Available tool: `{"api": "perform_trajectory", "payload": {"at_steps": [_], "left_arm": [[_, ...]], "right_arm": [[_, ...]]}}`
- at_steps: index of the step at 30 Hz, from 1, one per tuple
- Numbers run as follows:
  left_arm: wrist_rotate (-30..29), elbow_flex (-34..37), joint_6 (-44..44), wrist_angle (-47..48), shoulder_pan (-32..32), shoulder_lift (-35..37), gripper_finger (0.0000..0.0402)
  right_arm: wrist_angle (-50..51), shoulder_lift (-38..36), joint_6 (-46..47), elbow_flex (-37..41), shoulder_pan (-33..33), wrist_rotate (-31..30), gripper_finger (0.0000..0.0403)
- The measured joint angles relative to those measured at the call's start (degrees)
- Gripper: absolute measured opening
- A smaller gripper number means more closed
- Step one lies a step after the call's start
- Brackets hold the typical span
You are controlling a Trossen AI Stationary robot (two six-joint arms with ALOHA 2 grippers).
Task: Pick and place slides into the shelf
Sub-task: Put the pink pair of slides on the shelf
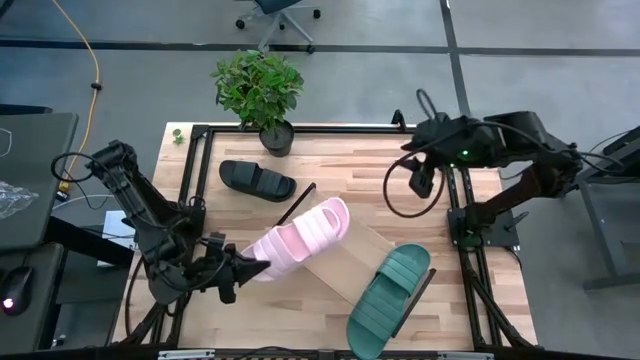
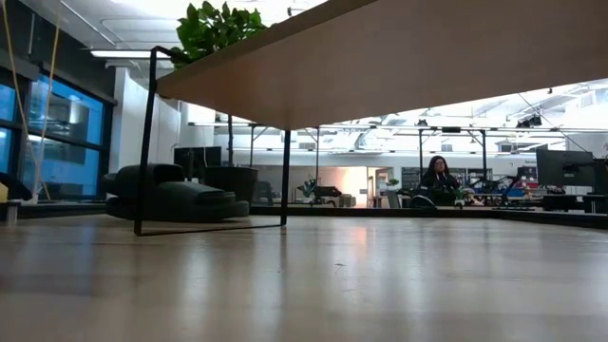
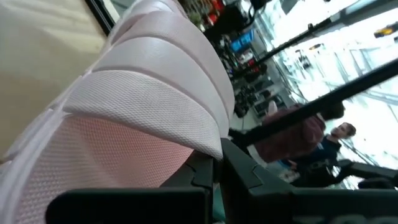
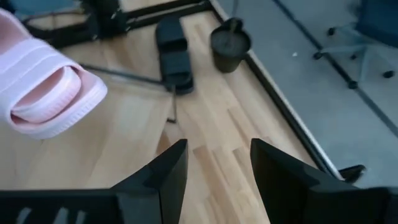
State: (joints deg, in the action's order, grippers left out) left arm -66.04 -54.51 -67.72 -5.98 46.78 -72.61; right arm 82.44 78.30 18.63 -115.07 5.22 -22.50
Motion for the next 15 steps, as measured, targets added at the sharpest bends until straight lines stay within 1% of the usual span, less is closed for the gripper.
{"api": "perform_trajectory", "payload": {"at_steps": [3,7,15], "left_arm": [[-1.55,-1.55,1.04,0.0,-0.15,-0.67,0.0],[-1.71,-2.66,1.53,0.06,-1.94,-1.82,0.0],[-3.21,-5.82,1.33,0.01,-5.37,-5.13,0.0]], "right_arm": [[0.0,-0.77,0.96,-0.02,-0.01,-2.17,0.0167],[0.0,-1.0,0.44,-0.01,-0.01,-4.26,0.0167],[0.04,-1.18,-4.87,-0.02,-0.01,-4.05,0.0167]]}}
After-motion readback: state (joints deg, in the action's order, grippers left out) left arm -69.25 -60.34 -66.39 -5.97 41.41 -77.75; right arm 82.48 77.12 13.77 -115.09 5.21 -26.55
